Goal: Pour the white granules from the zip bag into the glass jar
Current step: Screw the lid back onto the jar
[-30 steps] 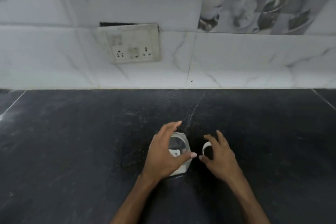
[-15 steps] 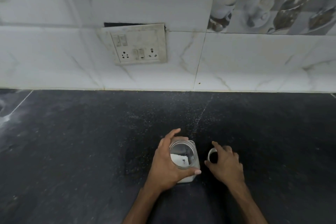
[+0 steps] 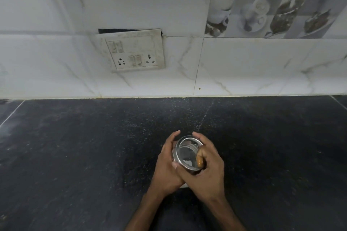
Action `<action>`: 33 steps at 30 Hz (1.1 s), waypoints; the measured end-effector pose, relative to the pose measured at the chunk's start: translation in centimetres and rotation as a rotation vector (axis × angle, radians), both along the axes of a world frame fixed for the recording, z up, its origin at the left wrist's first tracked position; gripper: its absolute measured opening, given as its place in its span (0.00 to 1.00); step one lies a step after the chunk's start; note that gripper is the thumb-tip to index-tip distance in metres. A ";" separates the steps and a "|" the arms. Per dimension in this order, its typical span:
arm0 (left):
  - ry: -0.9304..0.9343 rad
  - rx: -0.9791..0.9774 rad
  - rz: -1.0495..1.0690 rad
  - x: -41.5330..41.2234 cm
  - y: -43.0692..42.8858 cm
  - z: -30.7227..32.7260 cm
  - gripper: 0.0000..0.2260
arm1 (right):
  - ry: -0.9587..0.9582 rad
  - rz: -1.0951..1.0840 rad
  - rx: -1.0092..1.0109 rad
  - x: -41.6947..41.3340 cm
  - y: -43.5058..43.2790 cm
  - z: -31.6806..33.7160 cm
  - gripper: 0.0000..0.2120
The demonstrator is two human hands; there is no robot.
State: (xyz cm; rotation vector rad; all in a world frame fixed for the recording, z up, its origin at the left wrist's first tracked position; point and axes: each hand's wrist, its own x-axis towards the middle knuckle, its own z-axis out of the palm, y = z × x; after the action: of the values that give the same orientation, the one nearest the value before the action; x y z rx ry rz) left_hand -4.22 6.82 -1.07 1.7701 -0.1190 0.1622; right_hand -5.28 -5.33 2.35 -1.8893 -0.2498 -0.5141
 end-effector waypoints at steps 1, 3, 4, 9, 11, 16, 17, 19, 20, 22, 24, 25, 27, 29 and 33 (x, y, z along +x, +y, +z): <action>0.000 -0.005 -0.009 -0.1 0.0 -0.1 0.44 | 0.009 0.012 -0.016 0.0 0.0 -0.4 0.25; 0.000 -0.037 -0.020 -0.2 0.1 -0.3 0.46 | 0.019 0.034 -0.045 0.0 0.1 -0.8 0.29; 0.000 -0.052 -0.022 -0.2 0.1 -0.4 0.47 | 0.024 0.044 -0.058 0.1 0.1 -0.9 0.28; -0.012 -0.097 -0.017 -0.1 0.2 -0.9 0.47 | 0.046 0.063 -0.100 0.2 0.3 -1.2 0.24; -0.011 -0.101 -0.018 -0.1 0.2 -1.0 0.47 | 0.049 0.068 -0.094 0.2 0.3 -1.2 0.25; -0.014 -0.097 -0.026 0.0 0.3 -1.4 0.49 | 0.072 0.087 -0.129 0.3 0.3 -1.5 0.27; -0.016 -0.094 -0.025 0.0 0.4 -1.5 0.50 | 0.078 0.090 -0.135 0.3 0.3 -1.5 0.27; -0.019 -0.100 -0.025 0.0 0.4 -1.5 0.50 | 0.087 0.094 -0.142 0.3 0.3 -1.7 0.27; -0.018 -0.107 -0.023 0.0 0.3 -1.5 0.50 | 0.093 0.095 -0.143 0.3 0.2 -1.8 0.27; -0.018 -0.107 -0.012 -0.1 0.3 -1.4 0.49 | 0.111 0.098 -0.153 0.3 0.1 -2.0 0.24; -0.028 -0.100 -0.005 -0.2 0.3 -1.4 0.49 | 0.127 0.101 -0.170 0.3 0.1 -2.1 0.24; -0.031 -0.098 -0.006 -0.2 0.3 -1.4 0.49 | 0.128 0.101 -0.180 0.2 0.2 -2.1 0.25; -0.030 -0.090 -0.007 -0.3 0.3 -1.4 0.48 | 0.124 0.096 -0.191 0.0 0.2 -2.2 0.25; -0.027 -0.077 -0.007 -0.3 0.4 -1.4 0.47 | 0.117 0.087 -0.181 -0.2 0.2 -2.4 0.25; -0.022 -0.049 -0.005 -0.3 0.4 -1.6 0.45 | 0.122 0.065 -0.184 -0.4 0.4 -2.8 0.22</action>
State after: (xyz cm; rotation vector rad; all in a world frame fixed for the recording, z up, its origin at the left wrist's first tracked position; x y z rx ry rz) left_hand -4.51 7.23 -2.68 1.7195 -0.1343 0.1790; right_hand -5.66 -4.97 -0.42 -2.0761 -0.2851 -0.3396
